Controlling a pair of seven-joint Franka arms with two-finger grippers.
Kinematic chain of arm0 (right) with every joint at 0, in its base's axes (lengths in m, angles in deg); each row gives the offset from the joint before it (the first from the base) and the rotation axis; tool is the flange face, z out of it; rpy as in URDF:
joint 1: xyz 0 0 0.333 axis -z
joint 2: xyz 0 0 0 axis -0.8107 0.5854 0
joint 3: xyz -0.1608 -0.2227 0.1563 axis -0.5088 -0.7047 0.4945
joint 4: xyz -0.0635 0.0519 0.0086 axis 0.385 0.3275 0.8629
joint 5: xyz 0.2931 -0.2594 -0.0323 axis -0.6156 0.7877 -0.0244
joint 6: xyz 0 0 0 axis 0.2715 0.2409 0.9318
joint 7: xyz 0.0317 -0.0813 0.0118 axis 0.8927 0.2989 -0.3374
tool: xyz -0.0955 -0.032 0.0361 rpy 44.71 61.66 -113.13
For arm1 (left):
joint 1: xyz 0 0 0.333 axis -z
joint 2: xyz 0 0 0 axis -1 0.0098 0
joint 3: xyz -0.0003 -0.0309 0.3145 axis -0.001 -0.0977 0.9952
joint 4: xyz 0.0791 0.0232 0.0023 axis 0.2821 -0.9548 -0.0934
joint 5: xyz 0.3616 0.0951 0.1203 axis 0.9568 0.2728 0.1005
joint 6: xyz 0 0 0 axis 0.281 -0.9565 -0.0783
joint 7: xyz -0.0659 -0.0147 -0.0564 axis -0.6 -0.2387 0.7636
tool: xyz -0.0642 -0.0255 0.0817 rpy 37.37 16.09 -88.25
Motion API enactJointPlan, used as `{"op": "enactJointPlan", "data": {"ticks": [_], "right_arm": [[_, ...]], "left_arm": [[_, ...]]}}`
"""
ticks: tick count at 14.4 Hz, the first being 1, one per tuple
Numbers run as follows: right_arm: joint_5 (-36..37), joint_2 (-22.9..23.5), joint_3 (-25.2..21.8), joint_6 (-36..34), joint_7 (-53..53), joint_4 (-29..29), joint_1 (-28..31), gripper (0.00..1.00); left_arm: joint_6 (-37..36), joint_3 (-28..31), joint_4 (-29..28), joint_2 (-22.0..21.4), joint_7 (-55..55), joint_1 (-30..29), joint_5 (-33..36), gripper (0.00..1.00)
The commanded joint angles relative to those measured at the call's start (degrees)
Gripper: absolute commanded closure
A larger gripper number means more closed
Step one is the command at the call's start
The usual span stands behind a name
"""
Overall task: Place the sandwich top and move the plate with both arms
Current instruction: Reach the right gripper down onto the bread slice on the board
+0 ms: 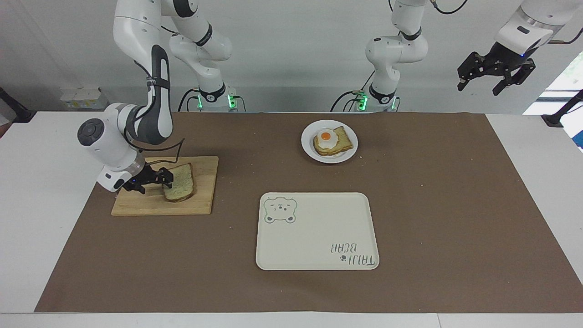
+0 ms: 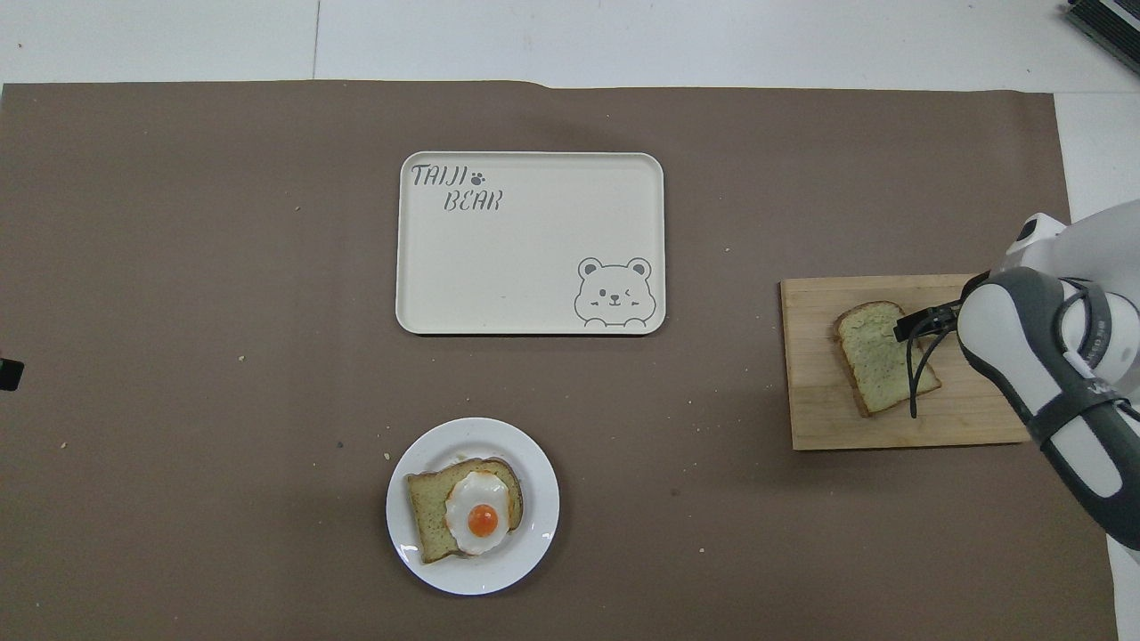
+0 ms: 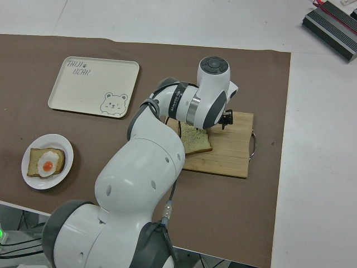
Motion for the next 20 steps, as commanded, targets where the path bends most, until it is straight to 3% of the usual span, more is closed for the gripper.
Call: {"op": "enactJointPlan", "data": {"ticks": [1,2,5,6,12,20], "right_arm": [[-1.43,-2.72,0.32,-0.61,1.57,-3.41,0.00,0.00],[-1.43,-2.81,0.32,-0.69,1.65,-3.59,0.00,0.11],[-1.43,-2.90,0.32,-1.04,1.65,-3.85,-0.18,0.71],[-1.43,-2.90,0.32,-1.31,1.13,-3.85,-0.26,1.00],[-1.43,-2.55,0.49,-2.09,-1.24,-2.89,-0.26,1.00],[-4.67,-2.28,1.81,-14.57,-4.06,5.90,-1.32,1.00]], "left_arm": [[-0.15,0.48,-1.46,-1.41,-0.74,0.88,0.32,0.00],[-0.15,0.48,-1.55,-1.41,-0.65,0.88,0.32,0.00],[-0.24,0.48,-1.55,-1.41,-0.65,0.88,0.32,0.00],[-0.15,0.48,-1.55,-1.41,-0.65,0.88,0.32,0.00],[-0.15,0.48,-1.46,-1.41,-0.74,0.88,0.32,0.00],[0.02,0.48,-1.46,-1.41,-0.65,0.88,0.32,0.00]]}}
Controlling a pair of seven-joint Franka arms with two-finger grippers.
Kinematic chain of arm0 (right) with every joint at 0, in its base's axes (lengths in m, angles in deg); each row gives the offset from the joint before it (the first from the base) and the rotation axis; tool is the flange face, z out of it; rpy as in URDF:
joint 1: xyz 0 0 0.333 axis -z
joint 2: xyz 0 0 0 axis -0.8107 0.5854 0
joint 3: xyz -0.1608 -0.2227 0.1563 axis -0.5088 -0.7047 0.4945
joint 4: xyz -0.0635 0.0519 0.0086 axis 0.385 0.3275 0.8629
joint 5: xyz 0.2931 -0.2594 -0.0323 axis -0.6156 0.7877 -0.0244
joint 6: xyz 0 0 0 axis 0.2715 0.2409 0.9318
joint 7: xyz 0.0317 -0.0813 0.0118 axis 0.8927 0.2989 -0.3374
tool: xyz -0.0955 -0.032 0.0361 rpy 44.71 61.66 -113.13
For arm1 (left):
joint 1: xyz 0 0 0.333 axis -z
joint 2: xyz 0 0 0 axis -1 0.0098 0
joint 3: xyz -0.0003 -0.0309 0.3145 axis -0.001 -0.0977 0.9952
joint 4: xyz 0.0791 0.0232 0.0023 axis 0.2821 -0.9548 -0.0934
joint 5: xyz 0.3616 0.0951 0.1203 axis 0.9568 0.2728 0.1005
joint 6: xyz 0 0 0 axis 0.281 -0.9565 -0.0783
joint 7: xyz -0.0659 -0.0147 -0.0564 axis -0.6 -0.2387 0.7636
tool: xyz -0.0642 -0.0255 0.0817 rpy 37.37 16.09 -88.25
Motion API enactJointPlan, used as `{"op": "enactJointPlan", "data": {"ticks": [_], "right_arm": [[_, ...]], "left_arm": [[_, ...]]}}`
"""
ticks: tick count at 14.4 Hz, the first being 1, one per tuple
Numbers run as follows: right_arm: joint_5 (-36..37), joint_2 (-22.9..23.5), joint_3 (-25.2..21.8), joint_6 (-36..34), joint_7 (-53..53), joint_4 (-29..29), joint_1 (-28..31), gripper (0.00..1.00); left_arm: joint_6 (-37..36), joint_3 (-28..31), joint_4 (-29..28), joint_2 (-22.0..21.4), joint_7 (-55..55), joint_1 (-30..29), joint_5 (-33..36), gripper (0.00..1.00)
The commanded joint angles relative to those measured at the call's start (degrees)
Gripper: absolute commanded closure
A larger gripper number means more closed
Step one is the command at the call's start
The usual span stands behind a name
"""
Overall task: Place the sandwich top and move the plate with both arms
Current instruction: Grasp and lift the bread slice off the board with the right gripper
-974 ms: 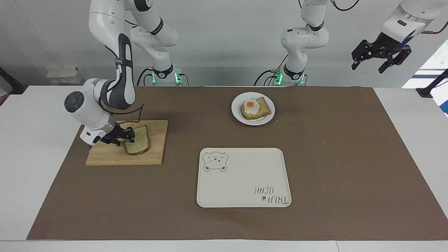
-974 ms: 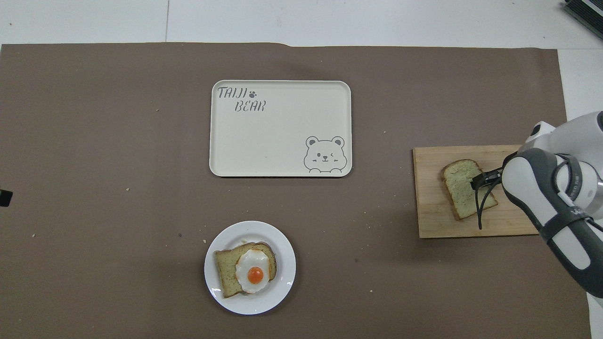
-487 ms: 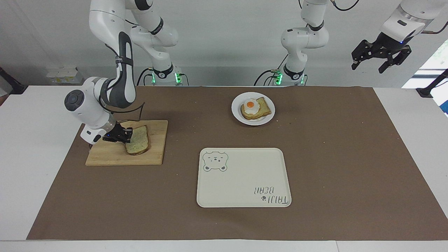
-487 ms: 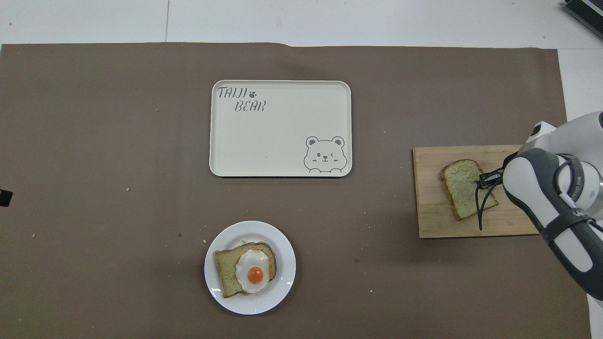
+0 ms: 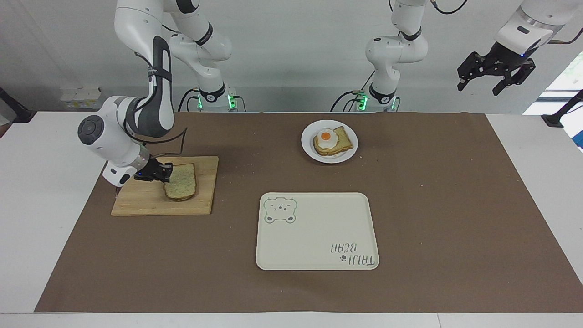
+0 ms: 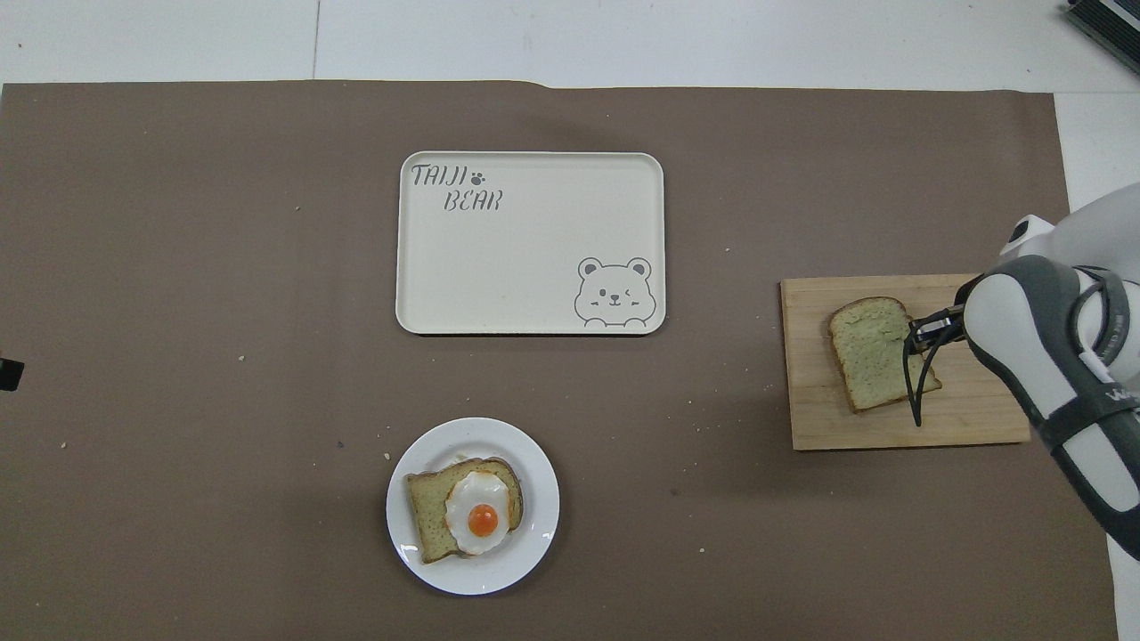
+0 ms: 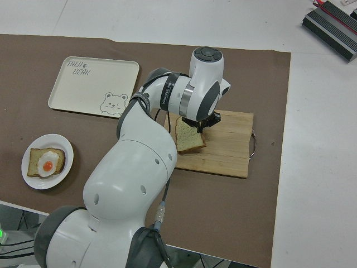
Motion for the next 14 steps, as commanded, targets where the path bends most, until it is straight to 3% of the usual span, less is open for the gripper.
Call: {"op": "enactJointPlan", "data": {"ticks": [1,14], "right_arm": [[-4.63,-0.58,0.96,-4.17,-0.97,2.00,-0.06,1.00],[-15.02,-5.95,4.38,-23.76,-1.06,2.01,-0.14,1.00]], "left_arm": [[-0.05,0.48,-1.46,-1.41,-0.64,0.88,0.32,0.00],[-0.22,0.48,-1.55,-1.41,-0.73,0.88,0.32,0.00]]}}
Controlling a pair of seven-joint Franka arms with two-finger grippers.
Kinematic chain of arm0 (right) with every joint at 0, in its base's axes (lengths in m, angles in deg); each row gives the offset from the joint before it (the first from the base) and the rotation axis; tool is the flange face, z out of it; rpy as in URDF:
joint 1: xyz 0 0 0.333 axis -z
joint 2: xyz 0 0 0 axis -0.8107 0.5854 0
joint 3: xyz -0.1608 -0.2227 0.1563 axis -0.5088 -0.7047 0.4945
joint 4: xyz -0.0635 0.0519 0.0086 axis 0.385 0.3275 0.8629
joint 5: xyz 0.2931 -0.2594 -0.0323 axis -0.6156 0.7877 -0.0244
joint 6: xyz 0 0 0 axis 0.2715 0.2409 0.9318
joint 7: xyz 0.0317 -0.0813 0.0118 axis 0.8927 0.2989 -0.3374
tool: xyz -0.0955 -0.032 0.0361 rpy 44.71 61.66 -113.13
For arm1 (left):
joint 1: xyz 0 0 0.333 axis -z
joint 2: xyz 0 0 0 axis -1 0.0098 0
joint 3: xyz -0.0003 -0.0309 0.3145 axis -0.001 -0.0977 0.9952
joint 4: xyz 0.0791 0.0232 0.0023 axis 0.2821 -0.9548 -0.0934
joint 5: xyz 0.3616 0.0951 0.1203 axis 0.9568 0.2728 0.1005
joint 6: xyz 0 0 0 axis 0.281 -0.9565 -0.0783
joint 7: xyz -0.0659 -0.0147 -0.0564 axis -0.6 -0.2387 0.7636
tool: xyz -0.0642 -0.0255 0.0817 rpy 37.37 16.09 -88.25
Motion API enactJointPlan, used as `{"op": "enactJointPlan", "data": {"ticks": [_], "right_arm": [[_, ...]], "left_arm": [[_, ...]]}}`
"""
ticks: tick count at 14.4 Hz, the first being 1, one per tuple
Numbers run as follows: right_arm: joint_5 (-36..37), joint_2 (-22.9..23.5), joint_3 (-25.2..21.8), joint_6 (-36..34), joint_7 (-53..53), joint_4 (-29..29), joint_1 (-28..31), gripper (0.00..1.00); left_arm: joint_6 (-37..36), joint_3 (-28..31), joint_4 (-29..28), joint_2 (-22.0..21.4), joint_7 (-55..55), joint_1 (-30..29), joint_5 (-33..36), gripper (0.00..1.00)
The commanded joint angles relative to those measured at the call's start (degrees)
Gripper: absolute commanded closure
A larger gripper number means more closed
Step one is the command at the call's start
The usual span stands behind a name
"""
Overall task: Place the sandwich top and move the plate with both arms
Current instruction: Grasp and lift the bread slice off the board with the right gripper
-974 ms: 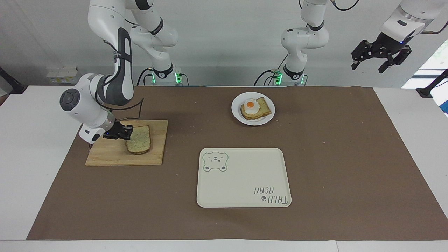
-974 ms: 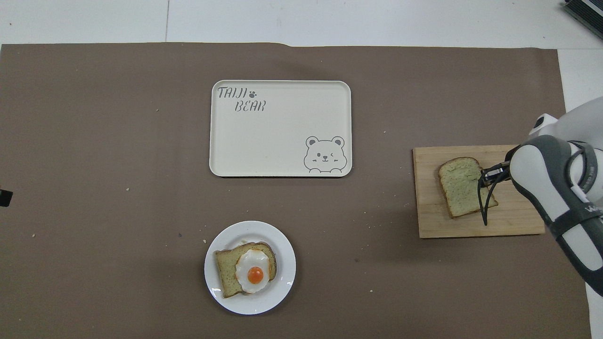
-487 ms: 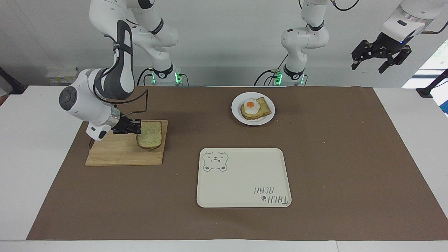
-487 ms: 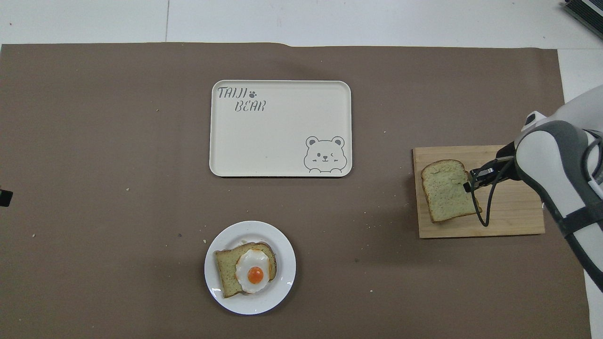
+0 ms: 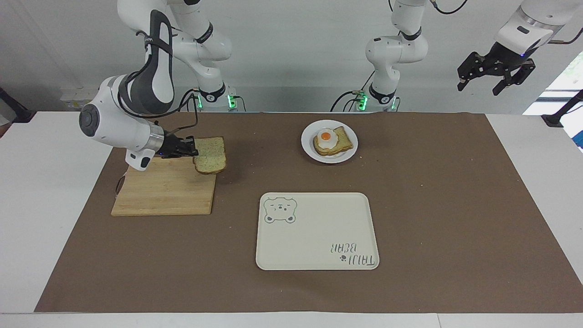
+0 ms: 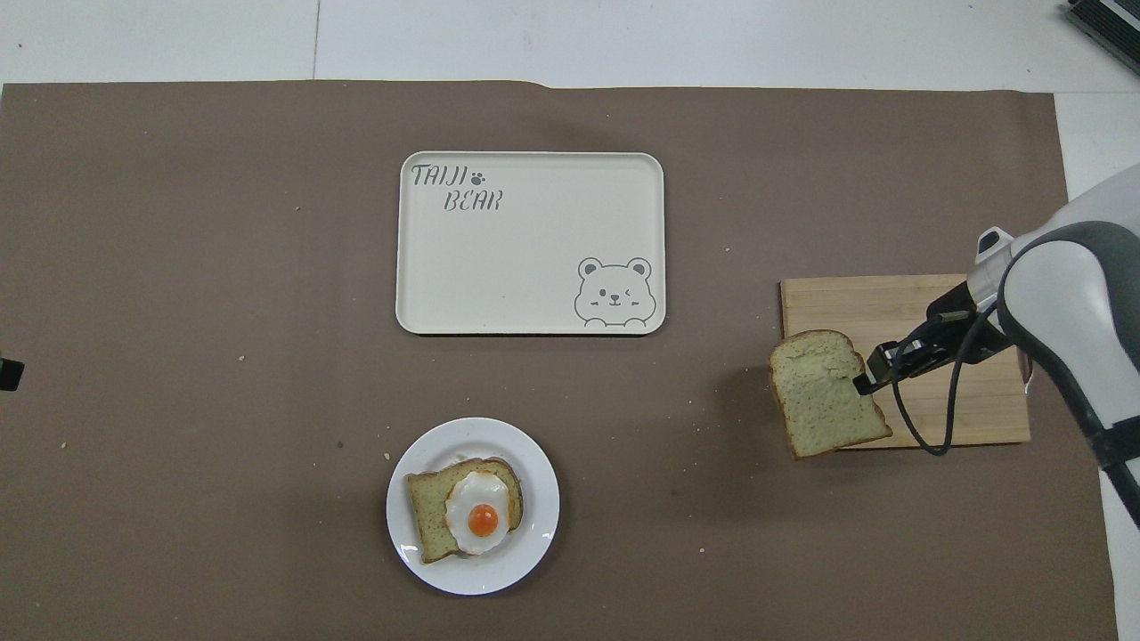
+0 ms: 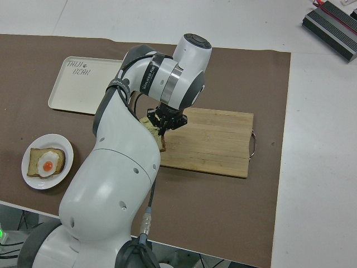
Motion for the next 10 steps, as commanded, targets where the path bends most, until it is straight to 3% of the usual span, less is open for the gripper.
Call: {"op": "enactJointPlan", "data": {"ticks": [1,7,10], "right_arm": [[-1.54,-1.81,2.80,-3.68,-1.17,-1.05,0.32,1.00],[-2.07,-2.69,11.42,-3.08,-11.53,-2.37,-0.12,1.00],[-4.08,-3.83,11.60,2.17,-19.77,-4.20,-6.95,1.00]], "left_arm": [[-0.21,0.48,-1.45,-1.41,-0.64,0.88,0.32,0.00],[-0.30,0.48,-1.54,-1.41,-0.73,0.88,0.32,0.00],[-0.30,0.48,-1.54,-1.49,-0.73,0.88,0.32,0.00]]}}
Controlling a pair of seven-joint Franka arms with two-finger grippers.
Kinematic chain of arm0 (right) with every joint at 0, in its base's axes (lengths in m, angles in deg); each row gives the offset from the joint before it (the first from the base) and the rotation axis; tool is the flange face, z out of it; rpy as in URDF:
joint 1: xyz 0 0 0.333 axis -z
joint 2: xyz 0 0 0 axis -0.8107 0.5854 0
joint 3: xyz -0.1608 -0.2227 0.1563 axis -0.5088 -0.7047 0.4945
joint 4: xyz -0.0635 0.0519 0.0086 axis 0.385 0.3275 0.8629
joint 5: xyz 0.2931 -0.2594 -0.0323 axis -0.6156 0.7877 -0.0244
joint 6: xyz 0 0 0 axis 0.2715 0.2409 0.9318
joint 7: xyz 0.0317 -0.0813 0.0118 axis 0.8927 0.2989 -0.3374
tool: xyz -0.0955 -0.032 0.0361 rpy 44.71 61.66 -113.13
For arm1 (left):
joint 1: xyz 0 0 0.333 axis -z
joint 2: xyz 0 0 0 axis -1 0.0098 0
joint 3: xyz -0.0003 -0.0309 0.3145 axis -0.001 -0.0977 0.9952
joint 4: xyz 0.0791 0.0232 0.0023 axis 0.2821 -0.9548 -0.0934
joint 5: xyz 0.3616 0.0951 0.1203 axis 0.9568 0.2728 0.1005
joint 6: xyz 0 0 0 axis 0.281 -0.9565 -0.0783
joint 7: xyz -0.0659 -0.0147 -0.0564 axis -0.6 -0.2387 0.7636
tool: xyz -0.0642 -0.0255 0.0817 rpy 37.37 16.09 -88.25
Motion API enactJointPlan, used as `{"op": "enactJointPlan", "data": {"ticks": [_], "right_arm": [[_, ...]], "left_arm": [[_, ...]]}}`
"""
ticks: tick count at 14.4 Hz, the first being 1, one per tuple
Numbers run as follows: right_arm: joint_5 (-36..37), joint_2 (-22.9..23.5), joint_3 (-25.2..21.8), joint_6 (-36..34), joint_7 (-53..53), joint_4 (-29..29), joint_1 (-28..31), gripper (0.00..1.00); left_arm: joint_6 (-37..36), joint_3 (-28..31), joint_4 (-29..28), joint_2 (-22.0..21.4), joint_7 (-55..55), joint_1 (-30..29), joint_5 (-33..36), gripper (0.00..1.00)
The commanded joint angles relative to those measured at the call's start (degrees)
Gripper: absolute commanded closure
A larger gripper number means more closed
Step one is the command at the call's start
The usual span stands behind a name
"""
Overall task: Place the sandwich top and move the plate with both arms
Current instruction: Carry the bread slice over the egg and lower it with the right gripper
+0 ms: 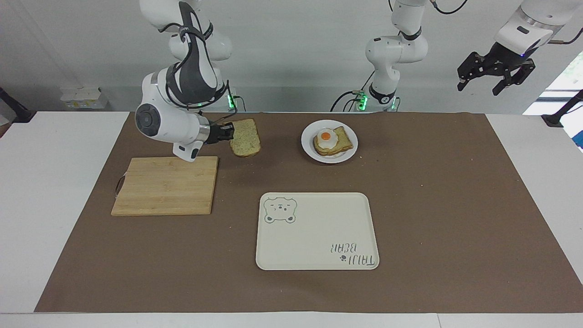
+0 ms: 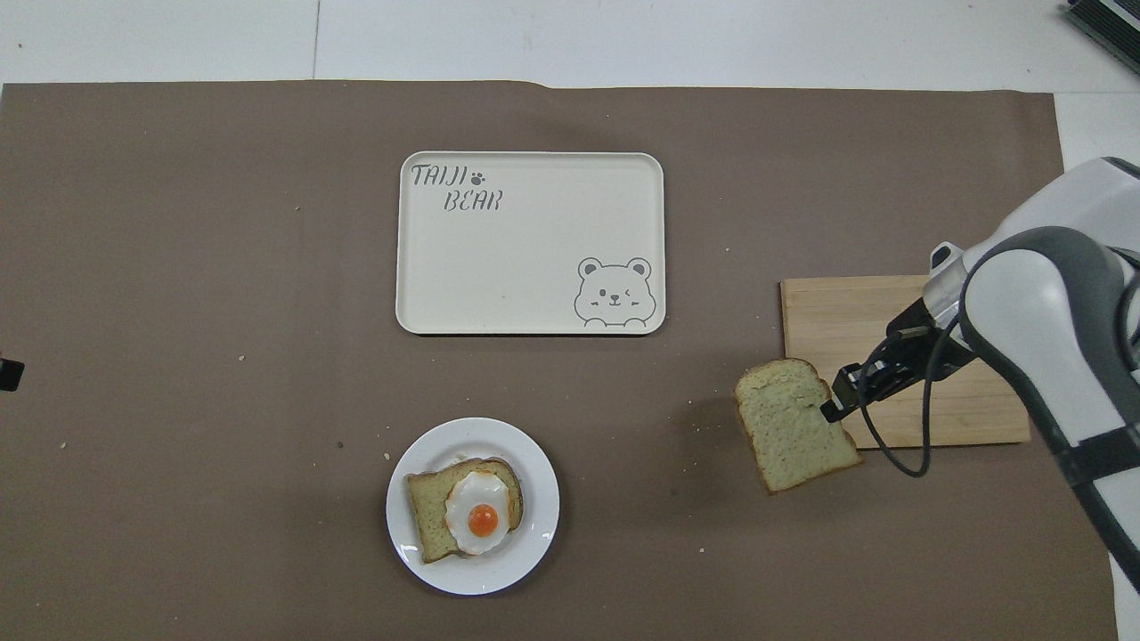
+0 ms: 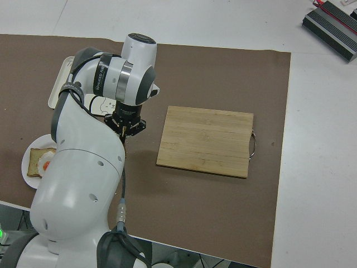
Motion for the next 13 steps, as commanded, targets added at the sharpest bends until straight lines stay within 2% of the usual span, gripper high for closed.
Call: {"op": "enactJointPlan", "data": {"ticks": [1,3,8,13], "right_arm": [[-2.59,-3.41,0.18,7.44,-8.24,-4.54,-6.26,1.00],[-2.77,-3.85,0.18,13.78,-14.22,-5.86,-11.36,1.00],[-6.37,-3.15,0.18,23.19,-26.45,-7.27,-21.30,1.00],[-6.82,0.80,0.18,33.30,-33.76,-8.33,-30.01,1.00]], "left_arm": [[-0.26,0.48,-1.52,-1.49,-0.72,0.88,0.32,0.00],[-0.26,0.48,-1.52,-1.41,-0.72,0.88,0.32,0.00],[-0.26,0.48,-1.52,-1.41,-0.72,0.88,0.32,0.00],[-0.26,0.48,-1.52,-1.49,-0.72,0.88,0.32,0.00]]}}
